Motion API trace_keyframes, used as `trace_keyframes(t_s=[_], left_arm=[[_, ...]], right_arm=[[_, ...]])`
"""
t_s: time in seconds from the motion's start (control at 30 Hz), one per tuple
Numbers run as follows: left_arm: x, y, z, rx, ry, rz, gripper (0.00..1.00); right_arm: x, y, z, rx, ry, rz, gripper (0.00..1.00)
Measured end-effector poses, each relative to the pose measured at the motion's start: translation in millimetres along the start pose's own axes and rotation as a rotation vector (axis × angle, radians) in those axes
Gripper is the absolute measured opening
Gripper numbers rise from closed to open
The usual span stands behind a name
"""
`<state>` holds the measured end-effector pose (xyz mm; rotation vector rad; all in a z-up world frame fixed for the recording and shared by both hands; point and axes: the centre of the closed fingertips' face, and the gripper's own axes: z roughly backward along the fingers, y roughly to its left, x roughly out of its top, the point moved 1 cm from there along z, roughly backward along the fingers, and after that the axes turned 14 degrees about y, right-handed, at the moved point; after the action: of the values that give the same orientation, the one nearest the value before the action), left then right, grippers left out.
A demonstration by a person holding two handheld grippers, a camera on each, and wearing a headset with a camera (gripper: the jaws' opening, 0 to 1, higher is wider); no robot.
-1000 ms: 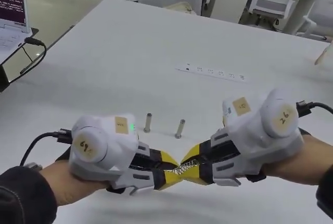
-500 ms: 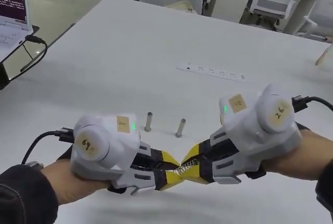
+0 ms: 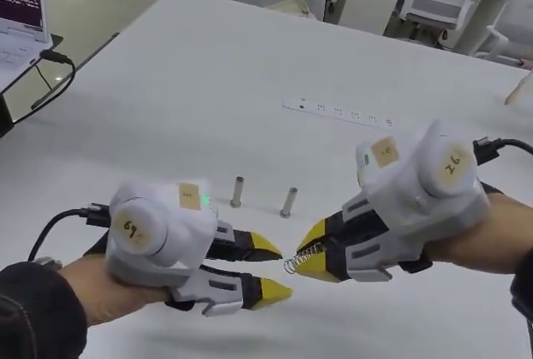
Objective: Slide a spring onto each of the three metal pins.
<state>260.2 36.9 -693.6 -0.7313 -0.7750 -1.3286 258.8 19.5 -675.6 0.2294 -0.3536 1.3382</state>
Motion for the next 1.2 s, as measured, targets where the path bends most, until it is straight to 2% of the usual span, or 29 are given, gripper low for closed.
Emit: trace_keyframes(t_s=[0.07, 0.13, 0.33, 0.63, 0.77, 0.97, 1.2], left_arm=[[-2.3, 0.8, 2.1, 0.006, 0.000, 0.006, 0.25], [-5.3, 2.6, 6.0, 0.012, -0.005, 0.028, 0.32], [-9.5, 5.9, 15.1, 0.028, -0.024, 0.059, 0.45], [-18.9, 16.2, 26.5, 0.092, -0.039, 0.130, 0.68], [-20.6, 20.9, 33.2, 0.119, -0.060, 0.161, 0.77], [-24.6, 32.3, 41.7, 0.184, -0.082, 0.188, 0.85], [-38.9, 36.6, 42.1, 0.209, -0.070, 0.215, 0.86]], right_arm=[[-2.0, -2.2, 0.9, -0.007, 0.004, -0.003, 0.08], [-3.7, -4.2, 2.5, -0.011, 0.005, -0.010, 0.08], [-4.8, -8.9, 5.0, -0.020, 0.007, -0.015, 0.08], [-7.3, -15.6, 9.3, -0.032, 0.020, -0.015, 0.08], [-10.1, -21.0, 10.5, -0.046, 0.035, -0.010, 0.08], [-14.2, -29.5, 12.3, -0.049, 0.046, -0.018, 0.08], [-17.8, -47.1, 16.7, -0.060, 0.060, -0.030, 0.08]])
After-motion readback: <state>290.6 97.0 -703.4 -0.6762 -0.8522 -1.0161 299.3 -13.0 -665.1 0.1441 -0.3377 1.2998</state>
